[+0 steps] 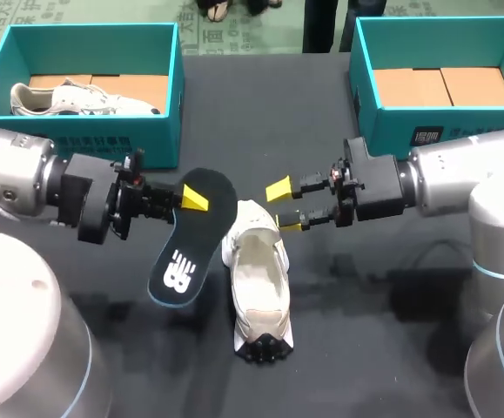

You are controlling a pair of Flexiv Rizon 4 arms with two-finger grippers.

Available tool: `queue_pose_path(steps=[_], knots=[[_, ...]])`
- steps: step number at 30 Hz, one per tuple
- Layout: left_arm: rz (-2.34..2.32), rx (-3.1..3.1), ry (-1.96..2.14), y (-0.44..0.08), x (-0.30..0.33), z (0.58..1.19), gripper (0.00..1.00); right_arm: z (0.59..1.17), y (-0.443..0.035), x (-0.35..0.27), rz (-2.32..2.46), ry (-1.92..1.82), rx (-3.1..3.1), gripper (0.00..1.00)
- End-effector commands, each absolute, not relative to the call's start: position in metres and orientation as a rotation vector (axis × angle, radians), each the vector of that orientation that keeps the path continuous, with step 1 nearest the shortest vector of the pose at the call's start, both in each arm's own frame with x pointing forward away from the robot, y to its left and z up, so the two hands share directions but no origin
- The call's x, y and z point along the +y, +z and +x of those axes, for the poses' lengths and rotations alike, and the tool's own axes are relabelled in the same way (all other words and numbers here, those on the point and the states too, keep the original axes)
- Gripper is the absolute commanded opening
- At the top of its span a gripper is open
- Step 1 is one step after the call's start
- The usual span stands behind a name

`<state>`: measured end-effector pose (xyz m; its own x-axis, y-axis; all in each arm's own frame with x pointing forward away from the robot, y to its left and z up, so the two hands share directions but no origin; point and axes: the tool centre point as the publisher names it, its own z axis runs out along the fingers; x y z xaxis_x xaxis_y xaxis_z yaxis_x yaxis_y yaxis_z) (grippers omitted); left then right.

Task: Take the shoe out of the shoebox, open the shoe tongue, remove and reinsert the insole, then place the shoe into the shoebox

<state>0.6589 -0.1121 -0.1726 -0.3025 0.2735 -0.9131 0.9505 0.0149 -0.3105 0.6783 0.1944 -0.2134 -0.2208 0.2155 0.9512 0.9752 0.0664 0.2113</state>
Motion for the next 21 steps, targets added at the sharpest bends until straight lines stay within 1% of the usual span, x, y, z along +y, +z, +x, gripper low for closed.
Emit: queue_pose_path(steps=[1,13,14,18,21], knots=[[1.258,1.73,-1.421,-0.162,-0.099,0.644,0.0,0.675,-0.209,0.18,-1.172,-1.038,-1.96,1.0],[1.283,1.759,-1.409,-0.161,-0.099,0.642,0.0,0.675,-0.209,0.18,-1.172,-1.038,-1.96,1.0],[1.325,1.746,-1.42,-0.162,-0.107,0.631,0.0,0.675,-0.209,0.18,-1.172,-1.038,-1.96,1.0],[1.297,1.809,-1.493,-0.165,-0.113,0.607,0.0,0.659,-0.222,0.174,-0.871,-1.014,-2.188,1.0],[1.319,1.872,-1.589,-0.168,-0.112,0.593,0.0,0.649,-0.232,0.163,-0.762,-1.007,-2.261,1.0]])
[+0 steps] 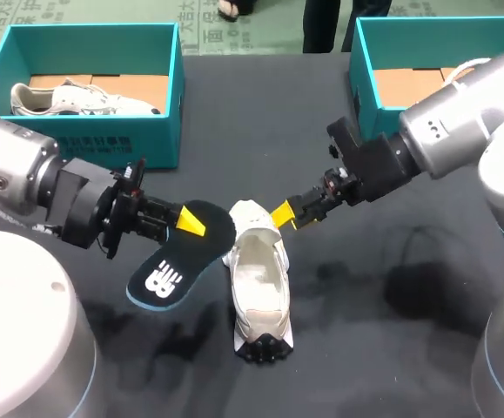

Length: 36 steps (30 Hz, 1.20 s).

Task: Take the shoe out of the shoebox, open the shoe tongue, remove and reinsert the insole, then place the shoe into the shoebox

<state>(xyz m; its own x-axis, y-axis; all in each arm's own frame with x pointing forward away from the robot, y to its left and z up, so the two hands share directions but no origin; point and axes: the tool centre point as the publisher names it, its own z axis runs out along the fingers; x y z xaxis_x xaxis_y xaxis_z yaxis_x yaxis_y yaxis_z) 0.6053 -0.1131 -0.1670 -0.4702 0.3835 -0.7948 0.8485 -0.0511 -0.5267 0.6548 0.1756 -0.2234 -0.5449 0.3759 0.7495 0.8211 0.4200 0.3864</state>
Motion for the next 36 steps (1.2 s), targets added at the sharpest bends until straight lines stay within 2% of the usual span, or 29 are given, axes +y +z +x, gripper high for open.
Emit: queue_pose_path(steps=[1,3,15,26,36], knots=[[1.339,1.886,-1.643,-0.169,-0.112,0.587,0.0,0.646,-0.235,0.16,-0.723,-0.998,-2.309,1.0],[1.355,1.897,-1.693,-0.168,-0.113,0.579,0.0,0.642,-0.24,0.158,-0.728,-0.909,-2.377,1.0],[1.355,1.897,-1.693,-0.168,-0.113,0.579,0.0,0.642,-0.24,0.158,-0.728,-0.909,-2.377,1.0],[1.143,1.869,-2.116,-0.198,-0.114,0.582,0.0,0.614,-0.266,0.142,-0.484,-0.909,-2.661,1.0],[1.143,1.916,-2.104,-0.2,-0.114,0.582,0.0,0.611,-0.272,0.144,-0.483,-0.847,-2.651,1.0]])
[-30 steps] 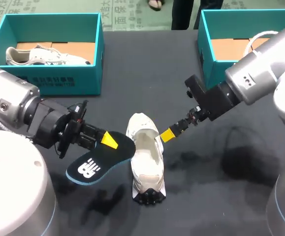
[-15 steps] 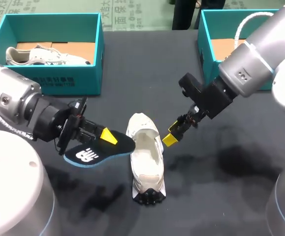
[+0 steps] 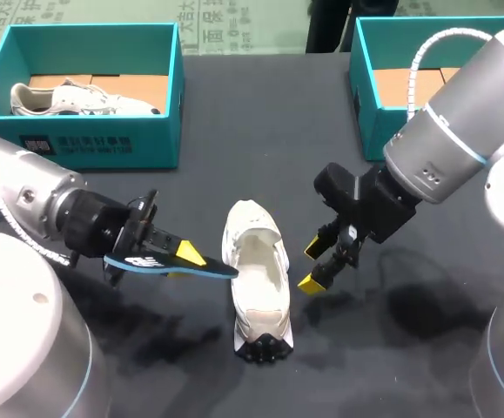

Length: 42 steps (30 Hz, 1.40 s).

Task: Take the shoe out of the shoebox, open the shoe tongue, remove and reinsert the insole, then place the shoe into the shoebox

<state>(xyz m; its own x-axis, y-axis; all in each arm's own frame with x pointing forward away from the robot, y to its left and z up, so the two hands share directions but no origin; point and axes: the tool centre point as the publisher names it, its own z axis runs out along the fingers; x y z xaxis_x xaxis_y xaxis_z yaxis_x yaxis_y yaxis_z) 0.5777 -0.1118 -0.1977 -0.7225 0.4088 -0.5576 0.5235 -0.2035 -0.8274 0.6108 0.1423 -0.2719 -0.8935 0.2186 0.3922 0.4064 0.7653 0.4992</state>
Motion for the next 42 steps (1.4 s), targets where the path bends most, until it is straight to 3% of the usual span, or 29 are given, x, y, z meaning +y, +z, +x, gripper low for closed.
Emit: queue_pose_path(steps=[1,19,30,42], knots=[[1.143,1.916,-2.104,-0.2,-0.114,0.582,0.0,0.611,-0.272,0.144,-0.483,-0.847,-2.651,1.0],[0.941,2.0,-2.105,-0.224,-0.131,0.565,0.0,0.62,-0.319,0.131,-0.326,-0.885,-2.858,1.0],[0.941,2.0,-2.105,-0.224,-0.131,0.565,0.0,0.62,-0.319,0.131,-0.326,-0.885,-2.858,1.0],[0.966,1.957,-1.919,-0.242,-0.164,0.562,0.0,0.634,-0.346,0.133,-0.234,-0.813,-2.978,1.0]])
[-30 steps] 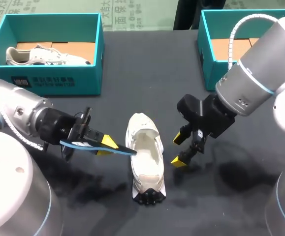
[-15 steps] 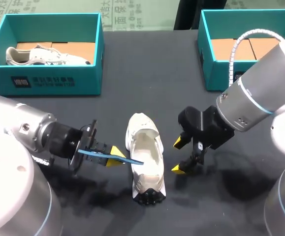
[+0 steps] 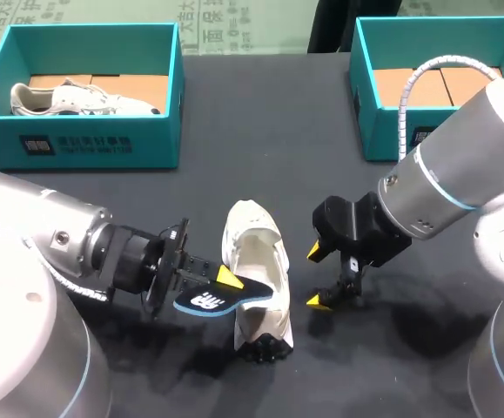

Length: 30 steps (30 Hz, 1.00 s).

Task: Take the shoe out of the shoebox, open the shoe tongue, remove and reinsert the insole, then place the shoe into the shoebox

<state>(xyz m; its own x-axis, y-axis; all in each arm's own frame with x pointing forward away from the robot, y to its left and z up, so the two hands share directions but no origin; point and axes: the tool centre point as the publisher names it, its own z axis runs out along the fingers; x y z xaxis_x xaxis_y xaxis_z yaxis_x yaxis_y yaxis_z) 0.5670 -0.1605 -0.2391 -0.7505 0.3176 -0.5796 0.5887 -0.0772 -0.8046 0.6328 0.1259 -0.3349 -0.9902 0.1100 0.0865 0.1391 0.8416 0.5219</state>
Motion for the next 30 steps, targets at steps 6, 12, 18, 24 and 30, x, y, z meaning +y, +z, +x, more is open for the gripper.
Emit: queue_pose_path(steps=[6,12,18,24,30], knots=[[0.969,1.943,-1.922,-0.252,-0.168,0.566,0.0,0.634,-0.349,0.139,-0.167,-0.734,-3.035,1.0],[0.972,1.922,-1.892,-0.258,-0.17,0.566,0.0,0.625,-0.348,0.144,-0.143,-0.727,-3.045,1.0],[1.008,1.908,-1.781,-0.265,-0.174,0.563,0.0,0.618,-0.351,0.154,-0.121,-0.703,-3.045,1.0],[1.015,1.897,-1.771,-0.27,-0.176,0.56,0.0,0.616,-0.353,0.155,-0.165,-0.725,-3.04,1.0],[1.009,1.898,-1.754,-0.273,-0.177,0.561,0.0,0.614,-0.348,0.155,-0.17,-0.744,-3.035,1.0]])
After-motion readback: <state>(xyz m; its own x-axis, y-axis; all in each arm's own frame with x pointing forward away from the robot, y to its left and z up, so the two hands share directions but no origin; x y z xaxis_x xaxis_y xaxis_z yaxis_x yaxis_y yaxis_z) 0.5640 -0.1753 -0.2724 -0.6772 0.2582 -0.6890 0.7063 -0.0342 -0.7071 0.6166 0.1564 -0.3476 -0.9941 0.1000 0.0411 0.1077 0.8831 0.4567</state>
